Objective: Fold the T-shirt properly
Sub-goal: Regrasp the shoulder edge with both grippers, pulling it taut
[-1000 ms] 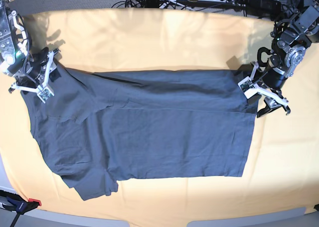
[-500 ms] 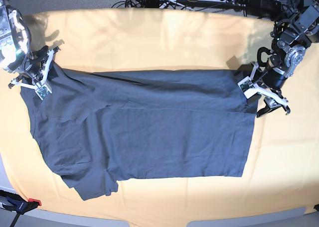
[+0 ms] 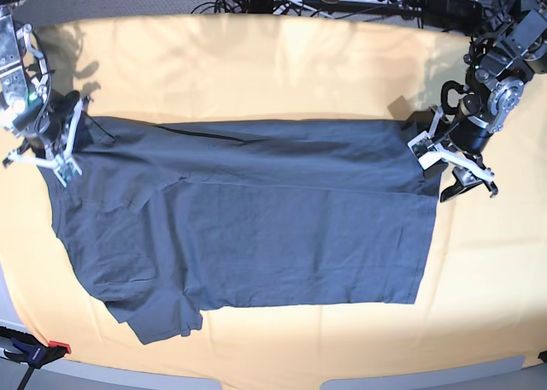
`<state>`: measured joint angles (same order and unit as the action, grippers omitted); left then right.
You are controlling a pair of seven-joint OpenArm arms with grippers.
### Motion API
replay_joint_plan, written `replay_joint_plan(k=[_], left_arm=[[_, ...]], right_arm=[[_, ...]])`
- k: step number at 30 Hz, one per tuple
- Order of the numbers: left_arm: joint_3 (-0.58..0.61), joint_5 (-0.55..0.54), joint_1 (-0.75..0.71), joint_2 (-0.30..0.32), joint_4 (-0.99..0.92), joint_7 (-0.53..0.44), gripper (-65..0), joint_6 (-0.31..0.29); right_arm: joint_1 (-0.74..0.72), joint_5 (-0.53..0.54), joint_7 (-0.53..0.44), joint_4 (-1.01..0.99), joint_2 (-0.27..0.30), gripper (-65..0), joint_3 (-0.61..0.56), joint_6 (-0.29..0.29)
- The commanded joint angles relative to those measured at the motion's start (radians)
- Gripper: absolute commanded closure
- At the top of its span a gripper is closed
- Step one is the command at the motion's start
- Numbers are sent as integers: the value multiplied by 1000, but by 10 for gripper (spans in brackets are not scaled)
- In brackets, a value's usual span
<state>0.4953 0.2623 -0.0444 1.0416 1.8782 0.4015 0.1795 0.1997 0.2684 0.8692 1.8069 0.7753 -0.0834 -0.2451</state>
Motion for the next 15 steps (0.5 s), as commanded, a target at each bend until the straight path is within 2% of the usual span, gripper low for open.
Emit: replay_joint_plan(k=[1,5,9,11,13,15], left_arm=[[-13,11,11,19,11,-8,-312,20],[-13,25,11,20,11,-8,-312,19],[-13,45,11,20,11,-8,-312,18],[-13,44,11,20,11,-8,-312,0],[-13,44,11,20,11,-8,-312,-13],[-13,44,11,20,11,-8,-312,-14]], right_arm=[[-29,-15,-24,13,23,0,12,9],[-68,1,-95,12,23,0,12,-10],[-67,10,-170,10,22,0,12,-135],[-67,14,-178,10,23,0,12,-166],[-67,-13,-193,10,23,0,12,-165],[-67,-60,-219,10,23,0,12,-124]])
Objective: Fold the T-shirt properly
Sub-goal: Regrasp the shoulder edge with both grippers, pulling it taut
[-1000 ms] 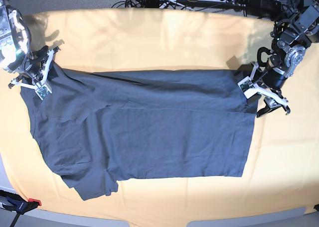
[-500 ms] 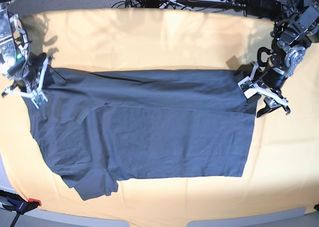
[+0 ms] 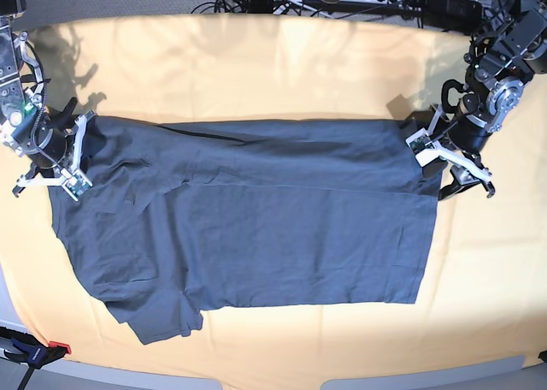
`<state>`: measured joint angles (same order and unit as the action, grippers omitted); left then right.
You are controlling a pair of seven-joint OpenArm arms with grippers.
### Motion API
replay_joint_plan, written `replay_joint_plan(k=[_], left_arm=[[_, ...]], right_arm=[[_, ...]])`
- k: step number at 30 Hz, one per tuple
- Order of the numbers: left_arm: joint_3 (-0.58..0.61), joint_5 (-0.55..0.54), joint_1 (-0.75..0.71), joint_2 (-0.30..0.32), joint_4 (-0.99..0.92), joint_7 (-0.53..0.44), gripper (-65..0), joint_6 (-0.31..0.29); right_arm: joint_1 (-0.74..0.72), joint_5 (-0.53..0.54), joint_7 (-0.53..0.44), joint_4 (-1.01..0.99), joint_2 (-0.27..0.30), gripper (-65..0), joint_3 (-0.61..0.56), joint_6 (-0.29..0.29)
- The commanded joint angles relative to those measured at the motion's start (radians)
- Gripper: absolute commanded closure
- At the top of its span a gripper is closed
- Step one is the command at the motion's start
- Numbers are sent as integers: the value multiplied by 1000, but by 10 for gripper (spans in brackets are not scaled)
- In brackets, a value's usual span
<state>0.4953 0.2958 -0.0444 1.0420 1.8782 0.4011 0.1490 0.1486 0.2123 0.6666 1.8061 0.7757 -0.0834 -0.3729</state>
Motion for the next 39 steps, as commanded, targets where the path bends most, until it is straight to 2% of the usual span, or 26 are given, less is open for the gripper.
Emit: replay_joint_plan(k=[1,9,14,17,20,25,27,28,31,32,35,37,39], left_arm=[[-13,11,11,19,11,-7,-312,16],[-13,11,11,19,12,-8,-312,16],[-13,11,11,22,12,-8,-312,-27],[-13,11,11,23,12,-12,-312,-27],[-13,11,11,25,12,-17,-312,-38],[-13,11,11,28,12,-23,-312,-56],[-13,11,11,28,12,-25,-312,-56],[-13,11,11,28,12,-27,-312,-56],[-13,11,12,30,12,-27,-312,-56],[-13,12,11,37,12,-27,-312,-56],[-13,10,12,73,13,-27,-312,-57],[-13,-12,11,103,14,-27,-312,-73],[-13,-70,11,135,25,-26,-312,-144]], right_arm=[[-16,-11,-28,10,23,0,12,31],[-17,-39,-124,-29,17,0,12,78],[-58,-42,-168,-125,16,0,12,77],[-98,-41,-177,-166,16,0,12,77],[-137,-26,-177,-174,17,0,12,69],[-160,32,-170,-174,15,0,12,11],[-159,34,-167,-174,5,0,12,6],[-159,35,-160,-174,0,-28,12,7],[-166,34,-104,-174,1,-314,12,10],[-177,35,-63,-172,3,-348,12,11],[-228,105,77,-165,9,-347,12,9],[-250,216,133,-157,23,-347,13,-39],[-254,321,177,-140,39,-347,13,-85]])
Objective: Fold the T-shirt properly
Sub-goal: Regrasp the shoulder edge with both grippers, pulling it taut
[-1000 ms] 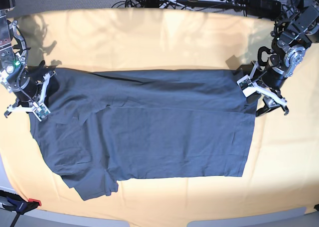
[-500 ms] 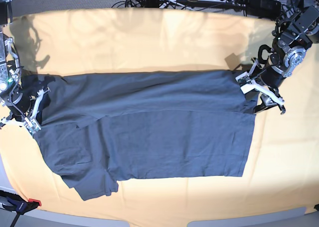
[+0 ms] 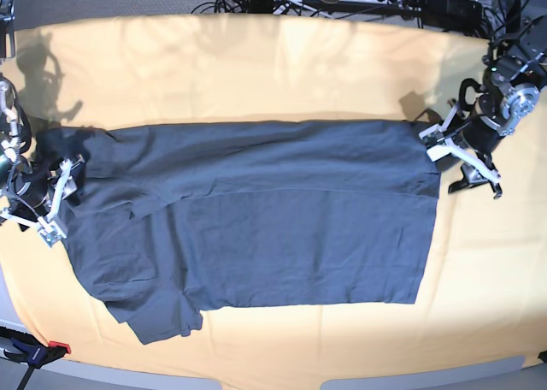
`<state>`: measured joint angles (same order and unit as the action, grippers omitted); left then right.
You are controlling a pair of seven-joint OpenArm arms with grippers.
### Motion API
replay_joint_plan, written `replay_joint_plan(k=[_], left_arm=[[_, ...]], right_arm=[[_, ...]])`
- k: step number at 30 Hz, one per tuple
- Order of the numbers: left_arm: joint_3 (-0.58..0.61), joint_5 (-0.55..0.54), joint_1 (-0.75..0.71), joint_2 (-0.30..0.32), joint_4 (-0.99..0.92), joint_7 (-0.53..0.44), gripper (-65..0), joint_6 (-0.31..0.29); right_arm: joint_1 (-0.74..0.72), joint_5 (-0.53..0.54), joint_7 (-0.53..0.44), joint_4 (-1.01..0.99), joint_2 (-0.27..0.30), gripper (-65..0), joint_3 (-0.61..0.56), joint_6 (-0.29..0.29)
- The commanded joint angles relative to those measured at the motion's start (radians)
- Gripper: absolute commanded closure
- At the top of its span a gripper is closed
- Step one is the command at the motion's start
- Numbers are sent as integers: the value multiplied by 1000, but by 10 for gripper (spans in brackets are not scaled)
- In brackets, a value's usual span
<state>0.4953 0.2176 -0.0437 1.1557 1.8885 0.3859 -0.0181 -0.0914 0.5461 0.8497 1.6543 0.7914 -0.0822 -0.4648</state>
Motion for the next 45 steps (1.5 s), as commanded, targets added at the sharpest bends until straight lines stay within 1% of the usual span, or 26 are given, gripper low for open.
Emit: replay_joint_plan(k=[1,3,5,7,10,12,14,16,19,23,24,27,28,30,33,36,40,44,45], left_arm=[[-13,-20,10,38,20,-11,-312,-31],[-13,-54,10,65,35,-11,-312,-122],[-13,-77,10,90,55,-11,-312,-196],[-13,-89,10,111,68,-11,-312,-282],[-13,-89,10,127,69,-11,-312,-433],[-13,-88,10,127,68,-11,-312,-497],[-13,-87,10,127,65,-11,-312,-506],[-13,-53,10,126,55,-11,-312,-485],[-13,-10,10,124,21,-12,-312,-431],[-13,-5,11,121,-24,-29,-312,-426],[-13,-2,11,118,-33,-31,-312,-414],[-13,48,11,93,-63,-61,-312,-341],[-13,61,11,82,-73,-75,-312,-332],[-13,67,11,58,-90,-107,-312,-339],[-13,68,11,27,-100,-132,-312,-381],[-13,82,11,10,-97,-153,-312,-392],[-13,100,11,12,-50,-150,-312,-410],[-13,91,11,14,1,-150,-312,-447],[-13,85,11,14,5,-151,-312,-465]], right_arm=[[-14,32,21,20,26,-345,11,-15],[-6,101,72,35,26,-343,11,-63],[5,145,102,48,26,-343,11,-86],[19,161,127,56,26,-343,11,-87],[51,158,151,61,28,-343,13,-86],[75,157,149,61,40,-343,13,-86],[87,154,146,61,51,-343,13,-85],[95,138,146,61,66,-343,13,-82],[95,75,145,61,83,-343,14,-53],[95,51,144,61,113,-343,14,-28],[95,51,137,61,119,-343,14,-24],[95,48,130,61,121,-343,16,-13],[95,48,131,61,121,-343,16,-7],[95,45,135,61,121,-343,16,5],[95,22,130,61,121,-343,16,13],[95,22,130,61,121,-343,16,13],[95,22,131,61,120,-343,16,13],[95,22,131,61,121,-343,16,13],[95,22,131,61,121,-343,16,14]])
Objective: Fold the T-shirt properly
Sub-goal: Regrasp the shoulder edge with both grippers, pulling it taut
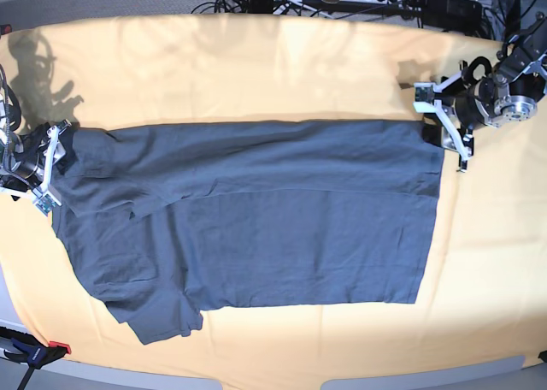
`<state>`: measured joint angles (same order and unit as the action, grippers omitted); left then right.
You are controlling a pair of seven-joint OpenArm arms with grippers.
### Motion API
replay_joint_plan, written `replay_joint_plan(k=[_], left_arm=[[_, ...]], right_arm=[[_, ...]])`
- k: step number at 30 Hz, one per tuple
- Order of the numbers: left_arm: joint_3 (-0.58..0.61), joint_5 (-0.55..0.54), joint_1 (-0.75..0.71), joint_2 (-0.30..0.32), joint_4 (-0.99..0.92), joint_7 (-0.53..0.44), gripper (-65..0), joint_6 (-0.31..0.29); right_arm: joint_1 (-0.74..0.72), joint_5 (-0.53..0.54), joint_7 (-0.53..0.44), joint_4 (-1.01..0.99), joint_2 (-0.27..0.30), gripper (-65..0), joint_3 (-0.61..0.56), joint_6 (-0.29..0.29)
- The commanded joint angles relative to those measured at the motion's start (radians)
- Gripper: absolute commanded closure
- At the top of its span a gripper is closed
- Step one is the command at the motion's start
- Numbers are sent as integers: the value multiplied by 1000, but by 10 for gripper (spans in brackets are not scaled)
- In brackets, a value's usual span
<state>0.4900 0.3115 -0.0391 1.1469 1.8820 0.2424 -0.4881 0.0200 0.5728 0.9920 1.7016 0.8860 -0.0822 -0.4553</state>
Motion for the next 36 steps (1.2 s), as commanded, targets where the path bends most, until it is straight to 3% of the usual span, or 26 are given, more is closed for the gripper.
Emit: replay_joint_plan(k=[1,10,15,26,30,36], left_arm=[[-8,-8,7,22,13,-8,-312,1],[-8,-1,6,22,11,-7,-312,2],[-8,59,6,22,5,-7,-312,67],[-8,81,9,19,-31,-10,-312,68],[-8,81,9,14,-41,-11,-312,134],[-8,82,9,13,-41,-10,-312,187]], right_arm=[[-17,-5,-11,13,26,-343,16,11],[-16,-5,-12,13,26,-343,16,18],[-16,-5,-11,13,26,-343,16,18],[-16,-5,-12,13,26,-343,16,18],[-17,-1,-13,13,26,-343,16,18],[-16,-1,-12,13,26,-343,16,19]])
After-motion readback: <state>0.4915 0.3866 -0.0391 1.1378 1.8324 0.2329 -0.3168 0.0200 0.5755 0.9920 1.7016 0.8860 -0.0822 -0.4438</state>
